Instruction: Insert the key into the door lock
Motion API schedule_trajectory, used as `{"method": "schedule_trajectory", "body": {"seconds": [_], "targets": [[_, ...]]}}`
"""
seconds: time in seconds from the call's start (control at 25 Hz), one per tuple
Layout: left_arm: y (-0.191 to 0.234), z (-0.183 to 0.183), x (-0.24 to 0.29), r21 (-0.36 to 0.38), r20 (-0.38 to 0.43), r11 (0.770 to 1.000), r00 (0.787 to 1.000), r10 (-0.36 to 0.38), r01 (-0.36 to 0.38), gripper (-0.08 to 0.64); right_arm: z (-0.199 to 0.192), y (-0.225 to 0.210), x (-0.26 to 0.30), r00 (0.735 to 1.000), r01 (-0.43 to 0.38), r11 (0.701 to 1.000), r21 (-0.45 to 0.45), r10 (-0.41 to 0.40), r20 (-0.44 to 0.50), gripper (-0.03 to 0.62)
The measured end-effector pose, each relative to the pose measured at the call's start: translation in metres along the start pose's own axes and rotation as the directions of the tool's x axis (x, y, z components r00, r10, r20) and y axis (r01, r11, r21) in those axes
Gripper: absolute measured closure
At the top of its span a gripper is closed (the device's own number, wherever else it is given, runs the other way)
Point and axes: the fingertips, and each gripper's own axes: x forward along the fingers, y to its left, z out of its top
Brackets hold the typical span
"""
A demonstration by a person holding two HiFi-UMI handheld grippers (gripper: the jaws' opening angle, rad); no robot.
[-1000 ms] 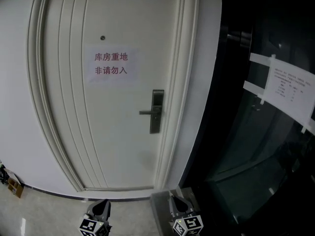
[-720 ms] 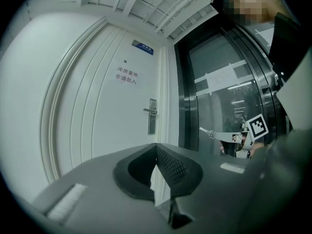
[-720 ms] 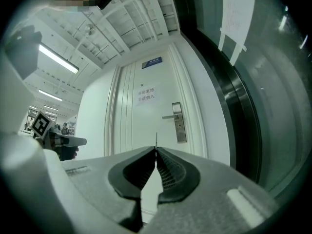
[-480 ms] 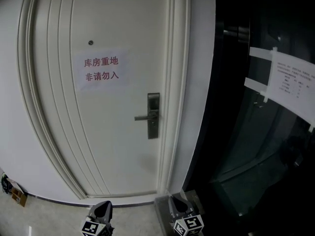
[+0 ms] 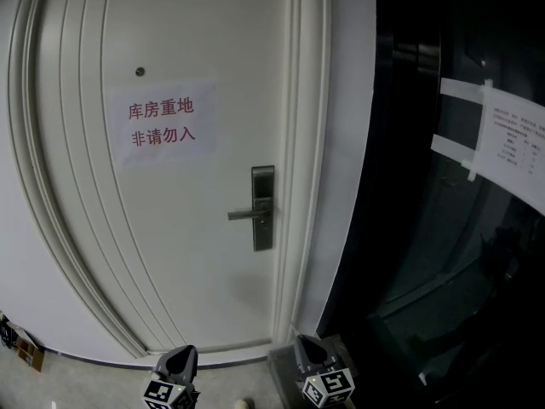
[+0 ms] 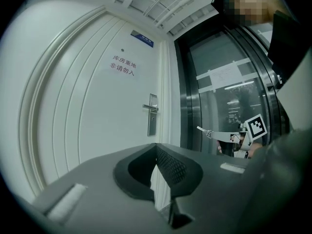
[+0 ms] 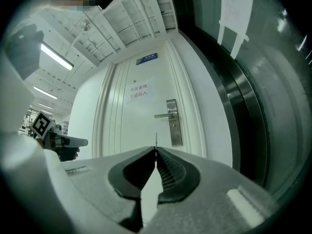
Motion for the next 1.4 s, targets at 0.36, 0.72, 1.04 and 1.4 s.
{"method": "schedule_trajectory", "body": {"seconds": [0.36,0.72,1.04,1.4], "targets": [[0.046,0.013,0.068,0.003,-0.006,0.998,0.998,-0.055,0.055,0.557,0.017,-0.021,0.079,0.999,0.054,0.998,-0.029,-0.054,0.009,0.581],[0.087,0.023,0.125,-0.009,-0.015,0.995,0.995,-0.103,0.103,0.557,0.021,-0.045,0.144,0.996,0.091,0.994,-0.064,-0.09,0.004,0.581],[0.113,0.018,0.156,-0.013,-0.037,0.991,0.99,-0.133,0.132,0.557,0.049,-0.056,0.2,0.994,0.109,0.944,-0.313,-0.111,0.011,0.581],[0.145,0.014,0.18,-0.019,-0.03,0.989,0.989,-0.145,0.144,0.557,0.078,-0.066,0.247,0.985,0.157,0.826,-0.541,-0.174,0.02,0.581]]}}
